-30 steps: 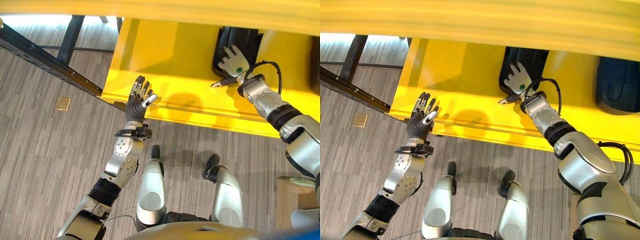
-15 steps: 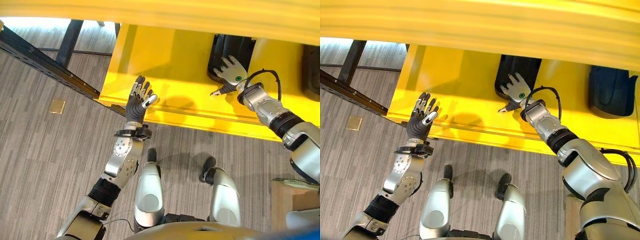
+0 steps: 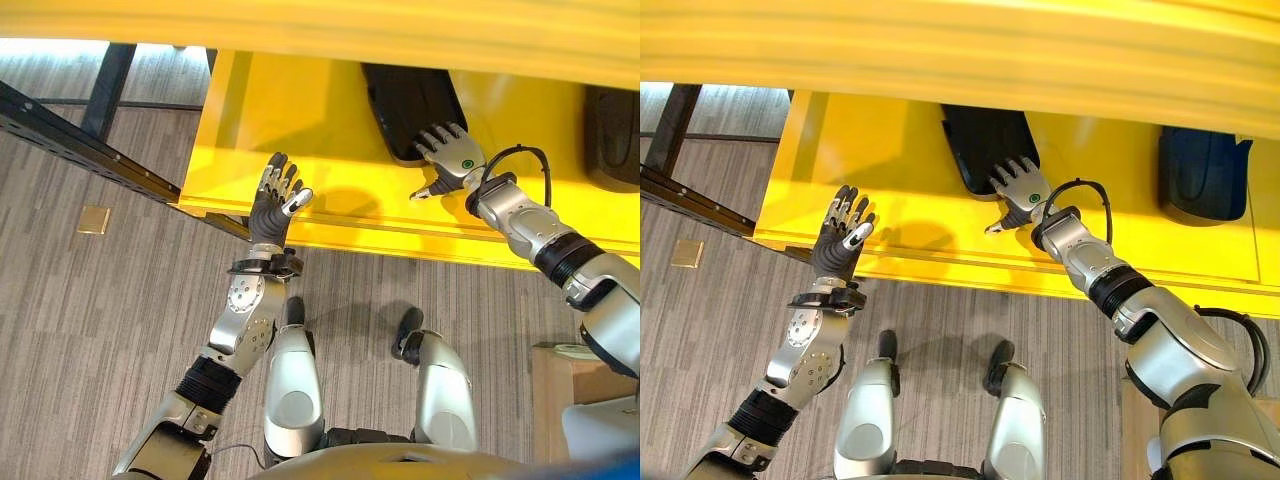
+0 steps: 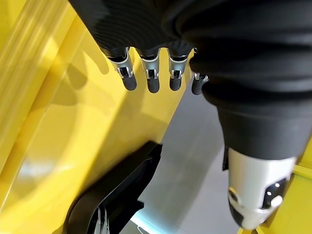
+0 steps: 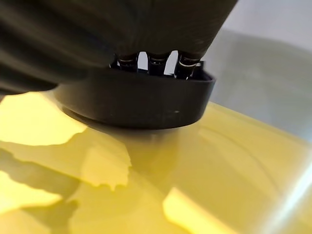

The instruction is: Move parts from the plastic box to the shelf.

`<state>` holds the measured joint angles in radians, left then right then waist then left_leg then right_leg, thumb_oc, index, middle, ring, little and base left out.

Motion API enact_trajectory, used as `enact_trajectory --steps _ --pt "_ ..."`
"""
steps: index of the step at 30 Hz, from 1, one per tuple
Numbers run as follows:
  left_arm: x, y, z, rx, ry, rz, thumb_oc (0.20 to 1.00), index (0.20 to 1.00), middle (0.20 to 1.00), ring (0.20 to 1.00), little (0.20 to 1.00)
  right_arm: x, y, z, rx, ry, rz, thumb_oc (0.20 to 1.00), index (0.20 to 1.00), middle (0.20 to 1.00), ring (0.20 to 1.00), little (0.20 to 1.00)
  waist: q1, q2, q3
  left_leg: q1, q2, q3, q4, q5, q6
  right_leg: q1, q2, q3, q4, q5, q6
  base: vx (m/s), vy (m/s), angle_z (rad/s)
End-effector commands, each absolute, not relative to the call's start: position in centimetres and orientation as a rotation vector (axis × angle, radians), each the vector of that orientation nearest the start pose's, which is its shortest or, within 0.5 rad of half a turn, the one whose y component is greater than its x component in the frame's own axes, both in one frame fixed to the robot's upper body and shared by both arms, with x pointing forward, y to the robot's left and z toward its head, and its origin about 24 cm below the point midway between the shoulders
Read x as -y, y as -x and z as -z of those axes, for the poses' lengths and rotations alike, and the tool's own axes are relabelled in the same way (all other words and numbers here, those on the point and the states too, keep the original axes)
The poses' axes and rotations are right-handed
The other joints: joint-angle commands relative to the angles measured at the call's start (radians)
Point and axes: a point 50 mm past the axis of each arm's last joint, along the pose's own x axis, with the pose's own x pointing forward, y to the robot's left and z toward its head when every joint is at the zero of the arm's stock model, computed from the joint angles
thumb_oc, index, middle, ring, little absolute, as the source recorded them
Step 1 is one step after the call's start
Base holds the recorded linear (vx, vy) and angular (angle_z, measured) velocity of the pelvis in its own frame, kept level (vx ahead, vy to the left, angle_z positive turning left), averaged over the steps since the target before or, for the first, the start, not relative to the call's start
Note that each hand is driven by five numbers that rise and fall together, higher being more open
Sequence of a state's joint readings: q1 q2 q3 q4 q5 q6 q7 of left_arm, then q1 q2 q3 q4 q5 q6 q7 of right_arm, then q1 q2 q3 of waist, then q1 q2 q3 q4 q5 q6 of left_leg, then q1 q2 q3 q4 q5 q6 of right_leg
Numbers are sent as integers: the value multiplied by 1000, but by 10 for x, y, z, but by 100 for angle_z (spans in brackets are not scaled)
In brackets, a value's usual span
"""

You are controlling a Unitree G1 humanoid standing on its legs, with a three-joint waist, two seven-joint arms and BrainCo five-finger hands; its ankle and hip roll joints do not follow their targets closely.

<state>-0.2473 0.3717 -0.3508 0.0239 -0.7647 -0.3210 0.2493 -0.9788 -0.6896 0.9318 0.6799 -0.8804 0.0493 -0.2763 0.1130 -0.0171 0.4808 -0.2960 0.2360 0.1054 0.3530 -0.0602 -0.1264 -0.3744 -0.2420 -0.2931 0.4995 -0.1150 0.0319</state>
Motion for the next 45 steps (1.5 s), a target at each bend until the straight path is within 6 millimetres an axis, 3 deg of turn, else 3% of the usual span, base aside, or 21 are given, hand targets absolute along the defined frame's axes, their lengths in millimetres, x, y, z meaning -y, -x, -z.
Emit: enact_trajectory --steps 1,5,8,14,16,18,27,35,45 --pt "-150 -277 -136 429 457 100 1000 1000 1000 1000 1000 192 -368 -94 259 2191 -363 1000 1000 1000 1000 1000 3 20 39 -6 -18 77 -25 57 59 50 51 14 104 -104 2 0 0 0" --pt "-151 -277 -136 430 455 100 1000 1000 1000 1000 1000 195 -367 -92 252 2208 -359 1000 1000 1000 1000 1000 -1 19 39 -5 -17 78 -26 58 59 50 54 16 102 -104 1 0 0 0" --pt "-151 -278 -135 430 458 101 1000 1000 1000 1000 1000 204 -368 -94 220 2215 -260 1000 1000 1000 1000 1000 -4 20 39 -6 -17 77 -25 59 59 50 56 18 102 -103 0 0 0 0" --pt "-149 -279 -137 438 465 93 1000 1000 1000 1000 1000 220 -373 -107 144 1964 -52 1000 1000 1000 1000 1000 -10 26 39 -10 -20 76 -21 54 62 45 55 23 104 -103 1 0 0 0" --pt "-148 -279 -138 441 466 90 1000 1000 1000 1000 1000 222 -374 -105 99 1916 -48 1000 1000 1000 1000 1000 -12 27 39 -11 -21 76 -20 54 63 44 55 25 104 -103 1 0 0 0" --pt "-148 -279 -141 448 476 85 1000 1000 1000 1000 1000 224 -372 -94 -20 1743 -49 1000 1000 1000 1000 1000 -19 34 39 -14 -23 74 -23 55 62 39 55 29 102 -102 -1 -4 36 0" --pt "-146 -280 -147 447 491 85 1000 1000 1000 1000 1000 205 -373 -79 -156 1446 -126 1000 1000 1000 1000 1000 -24 50 39 -13 -32 68 -22 53 63 34 47 32 112 -103 -7 -1 7 0" --pt "-144 -280 -149 443 497 81 1000 1000 1000 1000 1000 193 -372 -78 -152 1437 -166 1000 1000 1000 1000 1000 -27 51 39 -4 -34 67 -22 53 63 44 49 31 111 -104 -10 0 0 0" --pt "-142 -282 -146 436 497 82 1000 1000 1000 1000 1000 190 -380 -105 54 1819 -138 1000 1000 1000 1000 1000 -20 48 39 -4 -33 67 -18 53 64 49 51 29 109 -102 -6 0 0 0"
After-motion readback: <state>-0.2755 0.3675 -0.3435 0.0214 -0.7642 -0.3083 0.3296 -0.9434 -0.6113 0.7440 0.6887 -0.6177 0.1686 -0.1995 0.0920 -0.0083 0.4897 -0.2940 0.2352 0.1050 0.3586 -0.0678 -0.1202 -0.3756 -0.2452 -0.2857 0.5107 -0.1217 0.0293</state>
